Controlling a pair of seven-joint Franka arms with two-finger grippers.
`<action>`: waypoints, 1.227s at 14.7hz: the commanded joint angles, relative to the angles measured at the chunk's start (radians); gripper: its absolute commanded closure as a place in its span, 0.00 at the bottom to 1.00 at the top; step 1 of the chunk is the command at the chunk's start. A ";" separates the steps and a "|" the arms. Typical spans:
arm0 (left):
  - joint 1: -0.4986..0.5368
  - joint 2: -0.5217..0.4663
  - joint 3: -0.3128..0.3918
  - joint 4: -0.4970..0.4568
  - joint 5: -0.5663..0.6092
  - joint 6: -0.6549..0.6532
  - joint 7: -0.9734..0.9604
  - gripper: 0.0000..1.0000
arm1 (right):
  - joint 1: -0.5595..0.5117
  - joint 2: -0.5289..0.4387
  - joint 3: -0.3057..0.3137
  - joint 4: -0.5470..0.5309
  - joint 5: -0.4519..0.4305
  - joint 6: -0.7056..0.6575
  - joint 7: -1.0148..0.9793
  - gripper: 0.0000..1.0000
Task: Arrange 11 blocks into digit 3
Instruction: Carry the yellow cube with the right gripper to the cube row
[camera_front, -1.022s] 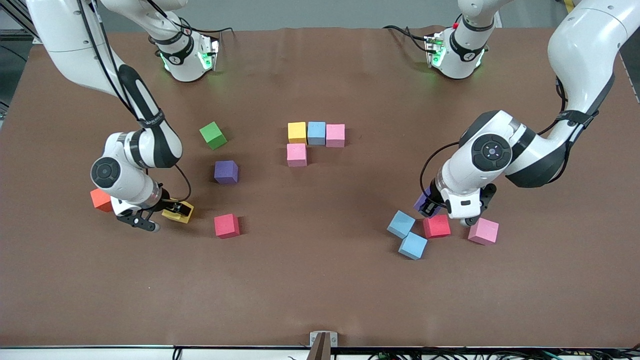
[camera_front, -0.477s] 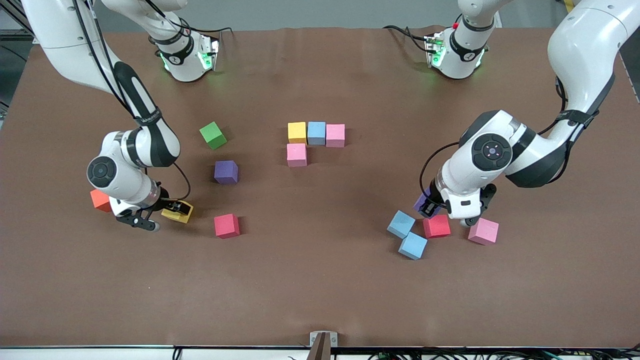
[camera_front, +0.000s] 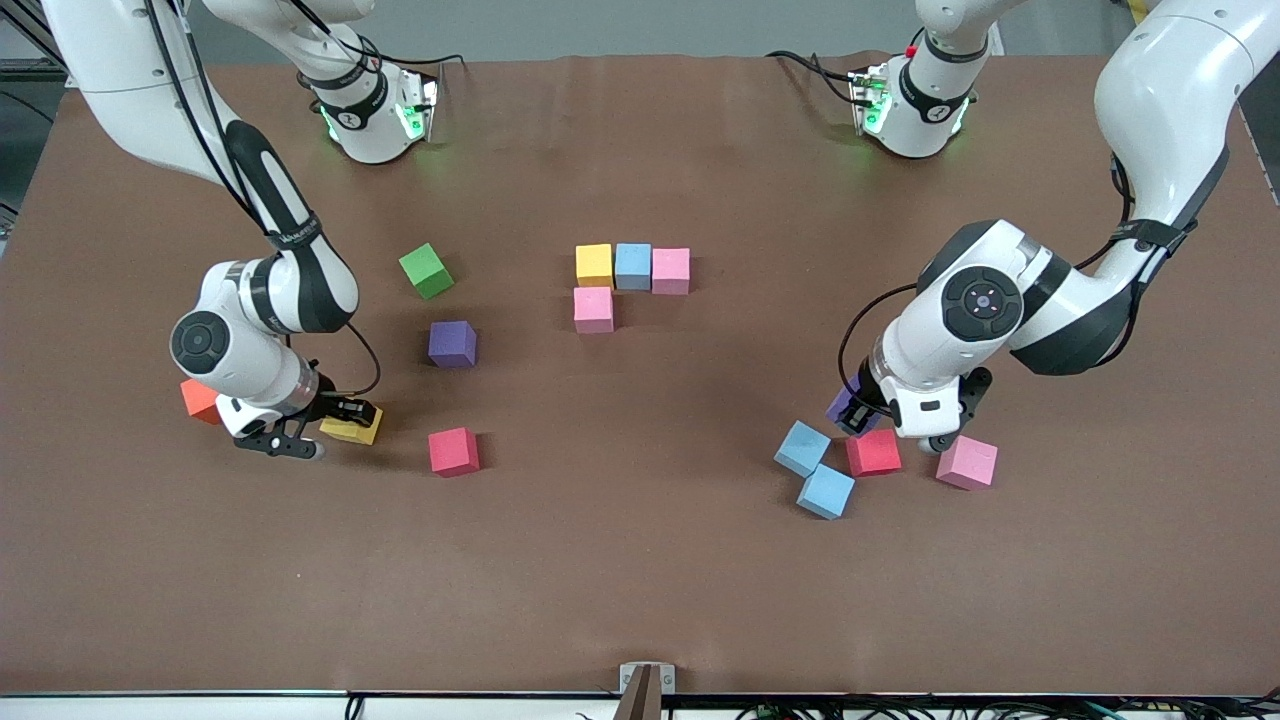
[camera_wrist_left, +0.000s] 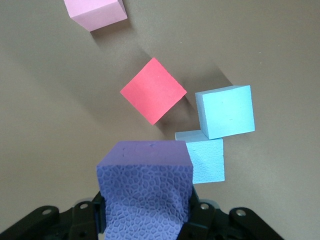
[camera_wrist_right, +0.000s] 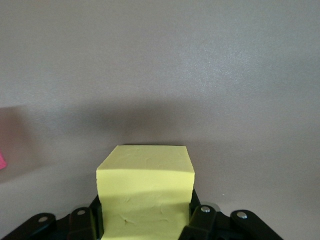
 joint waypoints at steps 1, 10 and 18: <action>-0.008 -0.005 -0.005 0.019 -0.024 -0.028 0.003 0.47 | 0.023 -0.090 0.014 0.002 0.021 -0.113 -0.025 0.99; -0.014 -0.003 -0.005 0.019 -0.024 -0.028 0.000 0.47 | 0.260 -0.136 0.077 0.216 0.028 -0.428 -0.026 0.99; -0.015 -0.001 -0.003 0.019 -0.023 -0.028 0.000 0.47 | 0.483 0.016 0.068 0.306 0.065 -0.270 0.220 0.99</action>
